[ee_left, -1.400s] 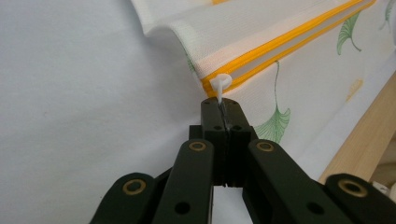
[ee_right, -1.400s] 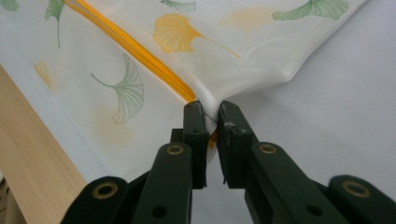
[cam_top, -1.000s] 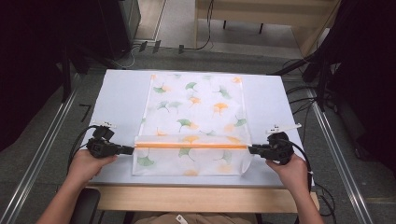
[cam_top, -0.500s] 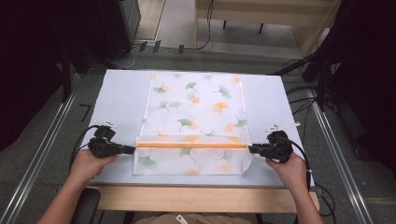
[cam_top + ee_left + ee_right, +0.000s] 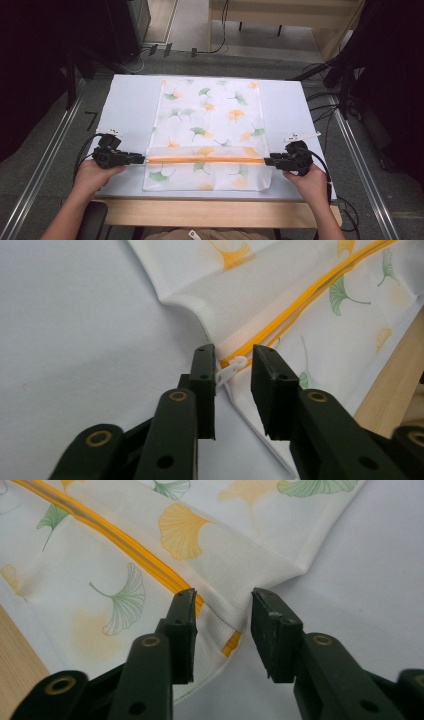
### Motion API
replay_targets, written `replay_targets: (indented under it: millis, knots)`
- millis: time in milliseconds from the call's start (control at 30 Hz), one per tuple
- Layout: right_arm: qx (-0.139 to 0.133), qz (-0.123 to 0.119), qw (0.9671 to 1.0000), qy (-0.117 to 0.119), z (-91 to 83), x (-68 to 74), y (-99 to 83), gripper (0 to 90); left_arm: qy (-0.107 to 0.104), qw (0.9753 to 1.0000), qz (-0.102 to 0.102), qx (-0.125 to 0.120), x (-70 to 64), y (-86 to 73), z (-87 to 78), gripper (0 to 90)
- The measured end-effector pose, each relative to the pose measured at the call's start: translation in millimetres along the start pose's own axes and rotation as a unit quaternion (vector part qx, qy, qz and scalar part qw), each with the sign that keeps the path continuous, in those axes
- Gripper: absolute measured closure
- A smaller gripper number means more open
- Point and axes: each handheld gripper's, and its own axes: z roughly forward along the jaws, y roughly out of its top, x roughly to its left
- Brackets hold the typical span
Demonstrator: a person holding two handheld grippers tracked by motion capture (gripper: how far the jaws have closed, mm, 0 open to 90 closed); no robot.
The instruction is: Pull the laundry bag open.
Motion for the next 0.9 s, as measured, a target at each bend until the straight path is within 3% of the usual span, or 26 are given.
replay_targets:
  millis: [167, 233, 367, 533, 833, 900]
  knots:
    - [-0.019, 0.016, 0.9996, 0.015, -2.2, 0.7, 1.6, 58.7, 0.009, 0.9999, 0.005, -0.013, -1.0, 0.4, -1.7, 63.1]
    - [-0.029, 0.007, 0.9995, 0.011, -3.6, 1.0, 1.7, 54.9, 0.019, 0.9996, 0.01, -0.02, -1.4, 0.4, -2.8, 54.3]
    - [-0.035, 0.001, 0.9994, 0.003, -4.6, -0.2, 0.9, 51.3, 0.037, 0.9984, 0.013, -0.04, 1.6, -0.9, -6.6, 45.3]
    - [-0.044, -0.004, 0.999, 0.0, -6.2, -2.4, -0.3, 48.6, 0.047, 0.9975, 0.013, -0.052, 4.7, -2.2, -9.9, 42.1]
    - [-0.058, -0.01, 0.9982, -0.009, -7.9, -9.1, -3.3, 42.1, 0.079, 0.993, 0.021, -0.085, 12.4, -1.7, -17.9, 38.1]
    - [-0.062, -0.006, 0.998, -0.014, -9.4, -11.8, -5.2, 40.6, 0.097, 0.9903, 0.023, -0.097, 13.8, -0.1, -19.1, 36.9]
